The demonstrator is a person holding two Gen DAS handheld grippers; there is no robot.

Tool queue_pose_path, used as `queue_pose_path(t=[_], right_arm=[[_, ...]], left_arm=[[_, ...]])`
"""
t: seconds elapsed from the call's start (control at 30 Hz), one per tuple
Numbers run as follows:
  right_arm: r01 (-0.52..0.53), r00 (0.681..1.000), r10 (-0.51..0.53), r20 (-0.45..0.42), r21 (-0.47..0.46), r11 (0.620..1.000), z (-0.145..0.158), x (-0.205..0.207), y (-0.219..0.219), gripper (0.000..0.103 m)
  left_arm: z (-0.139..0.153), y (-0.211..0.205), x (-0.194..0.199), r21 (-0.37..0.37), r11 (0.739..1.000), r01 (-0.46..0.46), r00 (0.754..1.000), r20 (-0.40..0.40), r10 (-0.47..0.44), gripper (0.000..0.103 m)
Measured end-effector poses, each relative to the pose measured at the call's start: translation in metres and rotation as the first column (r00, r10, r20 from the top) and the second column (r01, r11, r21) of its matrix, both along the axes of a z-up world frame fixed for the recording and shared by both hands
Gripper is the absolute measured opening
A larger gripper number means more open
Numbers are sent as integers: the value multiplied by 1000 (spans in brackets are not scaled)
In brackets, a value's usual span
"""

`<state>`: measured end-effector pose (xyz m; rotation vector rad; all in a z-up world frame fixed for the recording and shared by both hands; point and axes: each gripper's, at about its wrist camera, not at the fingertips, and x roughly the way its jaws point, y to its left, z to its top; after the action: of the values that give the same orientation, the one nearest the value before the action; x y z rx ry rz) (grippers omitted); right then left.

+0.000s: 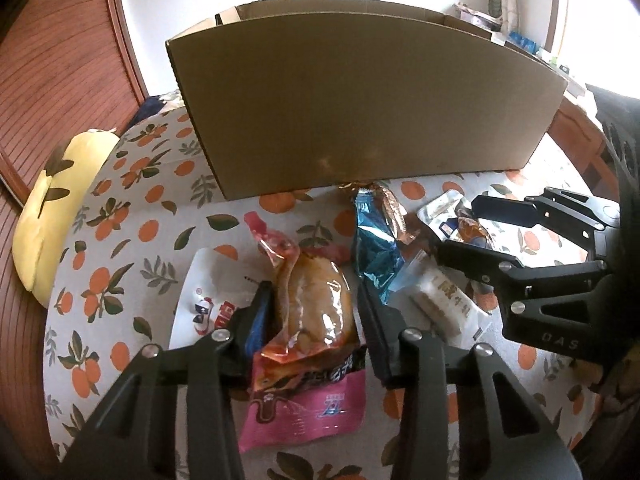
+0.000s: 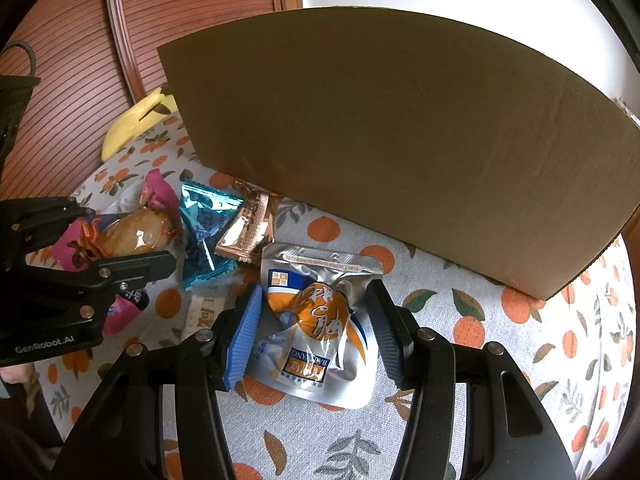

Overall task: Organize snacks
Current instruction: 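Grasp the pink-and-brown bread packet with the left tool while the right tool grasps the silver-orange pouch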

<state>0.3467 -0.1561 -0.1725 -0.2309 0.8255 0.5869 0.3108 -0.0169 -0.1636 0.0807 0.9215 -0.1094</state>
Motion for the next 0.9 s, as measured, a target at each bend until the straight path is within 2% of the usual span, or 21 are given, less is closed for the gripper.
queue_pose_path(t=[0.13,0.37,0.73,0.9], right_arm=[[0,1000,0,0,0,1000,0,0,0,54],[1,1000,-1,4,-6,1000,0,0,1,52],[5,1000,-4,16,-34,999,-3,-1,7,52],[3,1000,-3,18,-41,999,-4,-1,9,52]], left_arm=[[5,1,-4,-39,999,-4,1000,18,4,38],[11,0,-13,-51,999,14,999,47,-11,38],[37,18,-38,-133,991,29,993,116,-14,38],[47,22,-47,-155,987,51,989,147,-28,34]])
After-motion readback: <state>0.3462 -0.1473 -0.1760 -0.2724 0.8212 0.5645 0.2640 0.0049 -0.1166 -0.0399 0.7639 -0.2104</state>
